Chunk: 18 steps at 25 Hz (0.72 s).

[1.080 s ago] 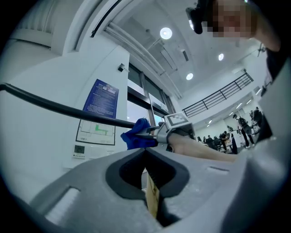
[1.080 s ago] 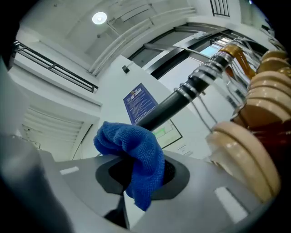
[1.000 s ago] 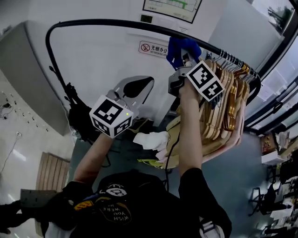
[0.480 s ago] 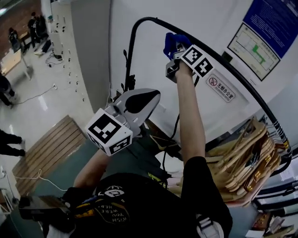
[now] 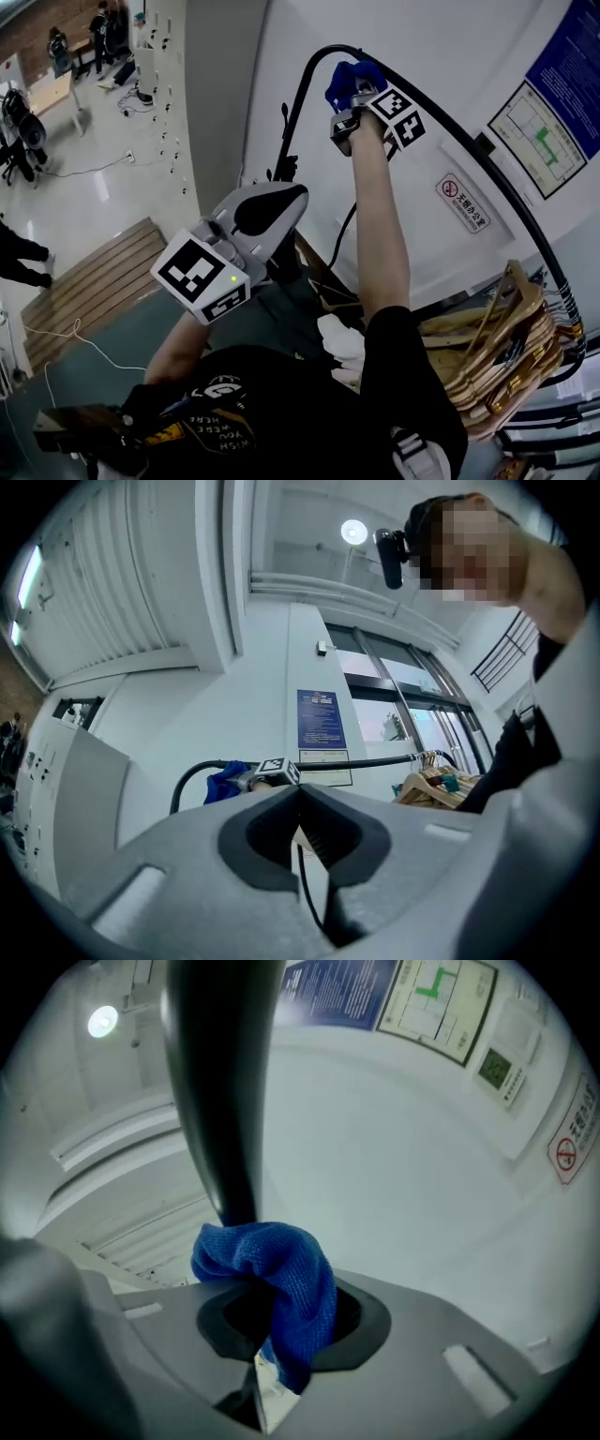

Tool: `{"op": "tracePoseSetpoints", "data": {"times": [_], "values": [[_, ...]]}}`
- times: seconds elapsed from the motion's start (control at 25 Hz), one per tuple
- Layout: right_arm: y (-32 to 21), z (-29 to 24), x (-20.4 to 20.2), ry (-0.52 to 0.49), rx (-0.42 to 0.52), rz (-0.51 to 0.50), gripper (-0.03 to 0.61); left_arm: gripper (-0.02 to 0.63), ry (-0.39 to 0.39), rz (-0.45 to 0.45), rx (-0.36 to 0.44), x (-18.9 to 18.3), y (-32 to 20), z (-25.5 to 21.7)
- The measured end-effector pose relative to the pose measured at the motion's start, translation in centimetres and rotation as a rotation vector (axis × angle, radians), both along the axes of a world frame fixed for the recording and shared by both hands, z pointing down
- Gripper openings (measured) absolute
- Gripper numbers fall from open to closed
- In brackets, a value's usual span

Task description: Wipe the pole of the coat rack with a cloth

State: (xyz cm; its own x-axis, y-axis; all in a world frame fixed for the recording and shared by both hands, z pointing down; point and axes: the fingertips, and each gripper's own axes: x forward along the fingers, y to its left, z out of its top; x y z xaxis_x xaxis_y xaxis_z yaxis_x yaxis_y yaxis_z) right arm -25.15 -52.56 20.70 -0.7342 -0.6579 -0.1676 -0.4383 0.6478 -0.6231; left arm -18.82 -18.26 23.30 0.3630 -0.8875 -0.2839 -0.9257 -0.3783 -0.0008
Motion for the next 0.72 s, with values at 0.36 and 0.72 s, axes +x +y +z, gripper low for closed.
{"op": "tracePoseSetpoints", "data": {"times": [0.36,0.72], "values": [[7.5,-1.0,25.6,-0.146,0.092,0.298,0.080,0.002,-0.035,0.335,-0.113,11.5,-4.5,5.1],[14.8,-1.7,47.9,-0.067,0.194,0.731,0.074,0.002,-0.043,0.649,-0.105,23.9,-4.2,6.1]]}}
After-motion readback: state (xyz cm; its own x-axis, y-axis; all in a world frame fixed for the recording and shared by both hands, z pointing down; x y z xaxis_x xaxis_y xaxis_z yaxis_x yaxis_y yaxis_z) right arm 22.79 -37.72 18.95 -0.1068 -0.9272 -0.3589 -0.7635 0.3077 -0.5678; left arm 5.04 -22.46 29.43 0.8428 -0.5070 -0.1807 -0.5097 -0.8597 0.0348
